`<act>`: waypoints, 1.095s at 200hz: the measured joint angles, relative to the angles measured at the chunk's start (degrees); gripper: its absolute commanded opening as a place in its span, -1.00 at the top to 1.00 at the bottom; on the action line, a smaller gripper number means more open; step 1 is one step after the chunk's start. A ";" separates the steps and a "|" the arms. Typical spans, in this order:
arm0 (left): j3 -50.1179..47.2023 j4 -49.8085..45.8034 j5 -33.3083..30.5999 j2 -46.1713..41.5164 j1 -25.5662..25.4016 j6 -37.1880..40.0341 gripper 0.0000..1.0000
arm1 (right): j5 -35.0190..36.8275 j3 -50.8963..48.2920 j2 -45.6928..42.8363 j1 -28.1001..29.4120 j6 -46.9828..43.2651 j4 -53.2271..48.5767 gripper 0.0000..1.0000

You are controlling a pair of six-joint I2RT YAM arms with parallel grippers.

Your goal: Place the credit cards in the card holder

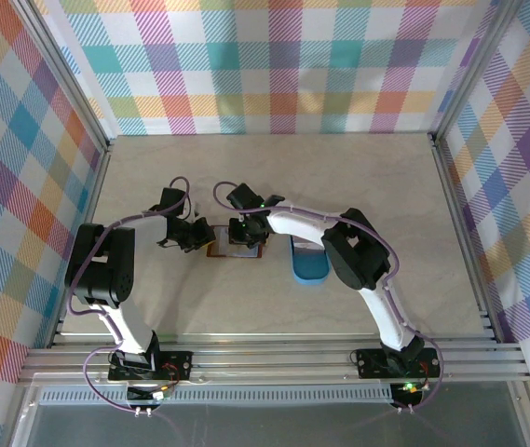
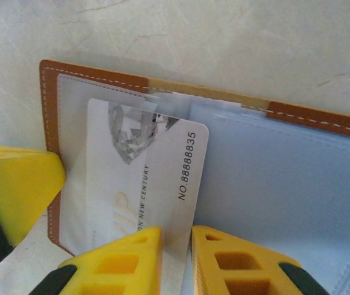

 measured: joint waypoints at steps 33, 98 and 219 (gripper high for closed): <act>0.00 0.09 0.04 0.00 0.00 0.00 0.75 | -0.70 0.31 0.04 0.22 0.00 0.04 0.60; -0.15 0.57 1.07 0.00 0.00 -0.22 0.75 | -1.99 1.09 1.18 0.48 0.26 0.85 0.61; -0.74 1.66 1.55 -0.04 0.09 -0.98 0.75 | -2.82 1.53 1.77 0.35 1.73 2.10 0.62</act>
